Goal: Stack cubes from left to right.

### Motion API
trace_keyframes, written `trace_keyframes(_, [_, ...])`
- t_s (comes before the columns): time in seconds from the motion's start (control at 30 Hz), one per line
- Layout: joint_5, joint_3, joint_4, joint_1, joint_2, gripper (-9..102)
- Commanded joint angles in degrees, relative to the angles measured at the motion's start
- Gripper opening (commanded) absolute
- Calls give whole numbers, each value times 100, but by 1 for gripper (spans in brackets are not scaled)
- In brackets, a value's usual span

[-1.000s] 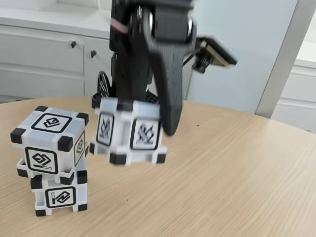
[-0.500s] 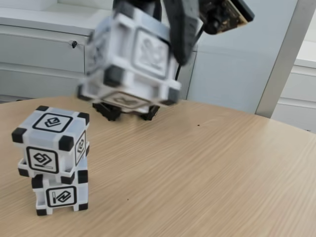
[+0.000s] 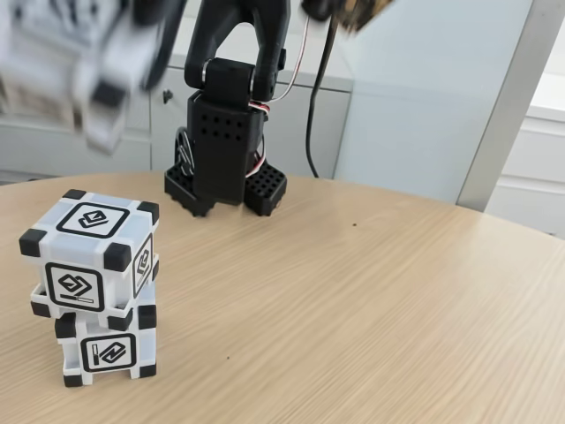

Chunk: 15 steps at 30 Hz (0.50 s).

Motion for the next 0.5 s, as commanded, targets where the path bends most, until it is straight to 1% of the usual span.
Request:
trace_keyframes(0.0, [290,-1143,79,97,-185,0])
trace_keyframes(0.07, [360,-1758,404,97,-457,0])
trace_keyframes(0.3, [633,-3788,2171,97,-1521,0])
trace_keyframes(0.37, [668,-4017,2470,105,-1854,0])
trace_keyframes(0.47, [677,-4087,2646,105,-2312,0])
